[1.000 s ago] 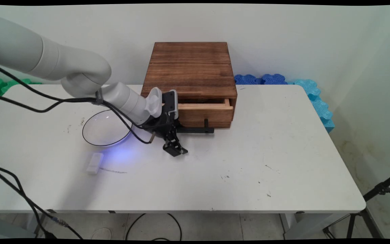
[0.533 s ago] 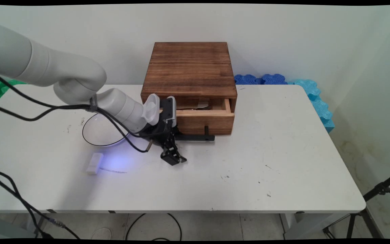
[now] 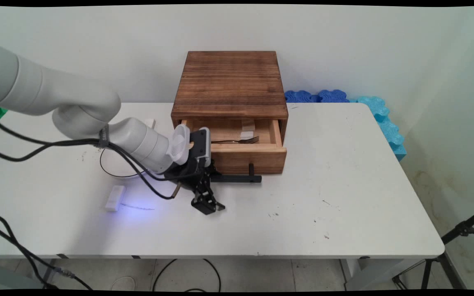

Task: Open the drawer

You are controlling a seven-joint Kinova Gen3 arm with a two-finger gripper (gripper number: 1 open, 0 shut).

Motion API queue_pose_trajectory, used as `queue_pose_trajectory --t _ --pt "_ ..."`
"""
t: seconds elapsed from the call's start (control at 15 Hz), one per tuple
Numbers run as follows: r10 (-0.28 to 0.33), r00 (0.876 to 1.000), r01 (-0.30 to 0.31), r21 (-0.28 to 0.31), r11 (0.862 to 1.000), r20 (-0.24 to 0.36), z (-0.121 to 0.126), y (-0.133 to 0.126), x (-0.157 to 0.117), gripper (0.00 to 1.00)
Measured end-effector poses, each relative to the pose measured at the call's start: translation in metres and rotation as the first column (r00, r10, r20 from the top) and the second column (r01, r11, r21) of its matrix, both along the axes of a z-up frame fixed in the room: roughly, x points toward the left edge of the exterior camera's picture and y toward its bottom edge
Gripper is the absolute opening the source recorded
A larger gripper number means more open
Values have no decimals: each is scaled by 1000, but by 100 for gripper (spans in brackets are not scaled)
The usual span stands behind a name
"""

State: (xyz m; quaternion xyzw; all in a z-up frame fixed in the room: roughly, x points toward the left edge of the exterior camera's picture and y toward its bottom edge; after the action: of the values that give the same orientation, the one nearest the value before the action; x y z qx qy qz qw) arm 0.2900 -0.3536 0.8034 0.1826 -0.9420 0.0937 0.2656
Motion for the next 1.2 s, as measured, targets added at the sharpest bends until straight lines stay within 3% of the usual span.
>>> queue_pose_trajectory --t 1.2 --pt "-43 999 43 12 999 -32 0 58 -16 100"
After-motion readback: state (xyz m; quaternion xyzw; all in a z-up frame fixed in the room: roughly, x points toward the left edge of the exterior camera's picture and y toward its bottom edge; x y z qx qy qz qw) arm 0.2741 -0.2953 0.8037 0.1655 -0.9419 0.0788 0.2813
